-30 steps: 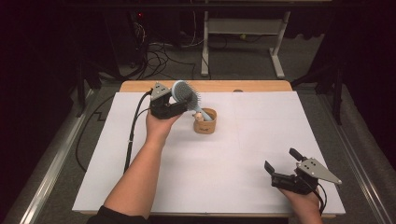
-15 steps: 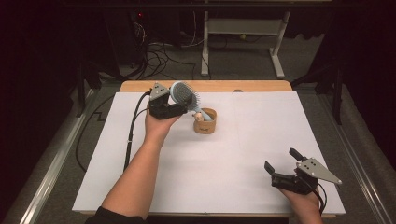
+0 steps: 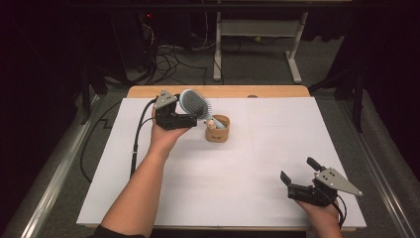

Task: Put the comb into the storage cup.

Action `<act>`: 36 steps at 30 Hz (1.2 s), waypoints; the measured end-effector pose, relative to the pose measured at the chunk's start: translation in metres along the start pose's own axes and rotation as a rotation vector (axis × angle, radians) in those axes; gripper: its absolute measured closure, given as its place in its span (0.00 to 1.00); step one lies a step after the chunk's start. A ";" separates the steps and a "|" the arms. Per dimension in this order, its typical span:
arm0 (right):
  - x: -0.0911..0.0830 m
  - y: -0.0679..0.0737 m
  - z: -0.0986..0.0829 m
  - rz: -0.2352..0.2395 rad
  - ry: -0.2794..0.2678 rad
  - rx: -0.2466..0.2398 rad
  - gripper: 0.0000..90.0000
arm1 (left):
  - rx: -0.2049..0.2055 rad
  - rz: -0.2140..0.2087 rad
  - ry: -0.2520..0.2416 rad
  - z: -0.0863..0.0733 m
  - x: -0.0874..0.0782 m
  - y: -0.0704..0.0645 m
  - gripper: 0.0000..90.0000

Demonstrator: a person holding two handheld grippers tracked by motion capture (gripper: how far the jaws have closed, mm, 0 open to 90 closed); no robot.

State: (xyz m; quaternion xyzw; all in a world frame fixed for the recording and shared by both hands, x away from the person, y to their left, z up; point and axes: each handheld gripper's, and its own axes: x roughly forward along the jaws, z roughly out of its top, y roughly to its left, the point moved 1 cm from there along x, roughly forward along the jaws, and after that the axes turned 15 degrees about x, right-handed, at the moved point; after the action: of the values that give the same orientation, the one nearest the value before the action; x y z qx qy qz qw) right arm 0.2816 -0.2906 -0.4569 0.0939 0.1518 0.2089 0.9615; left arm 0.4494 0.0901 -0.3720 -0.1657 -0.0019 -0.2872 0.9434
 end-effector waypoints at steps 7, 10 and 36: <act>0.001 0.001 0.000 0.000 0.002 -0.007 0.00 | -0.010 0.003 0.005 -0.006 -0.016 0.004 0.00; 0.001 0.001 0.000 -0.001 0.005 -0.008 0.00 | -0.016 0.002 0.006 -0.013 -0.024 0.007 0.00; -0.001 0.004 0.000 0.000 -0.002 -0.007 0.00 | 0.010 -0.023 0.014 -0.056 -0.149 0.015 0.00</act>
State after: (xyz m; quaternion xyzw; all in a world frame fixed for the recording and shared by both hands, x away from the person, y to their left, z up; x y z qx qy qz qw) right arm 0.2795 -0.2878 -0.4553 0.0905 0.1503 0.2092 0.9620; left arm 0.3284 0.1651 -0.4444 -0.1588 0.0012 -0.2993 0.9408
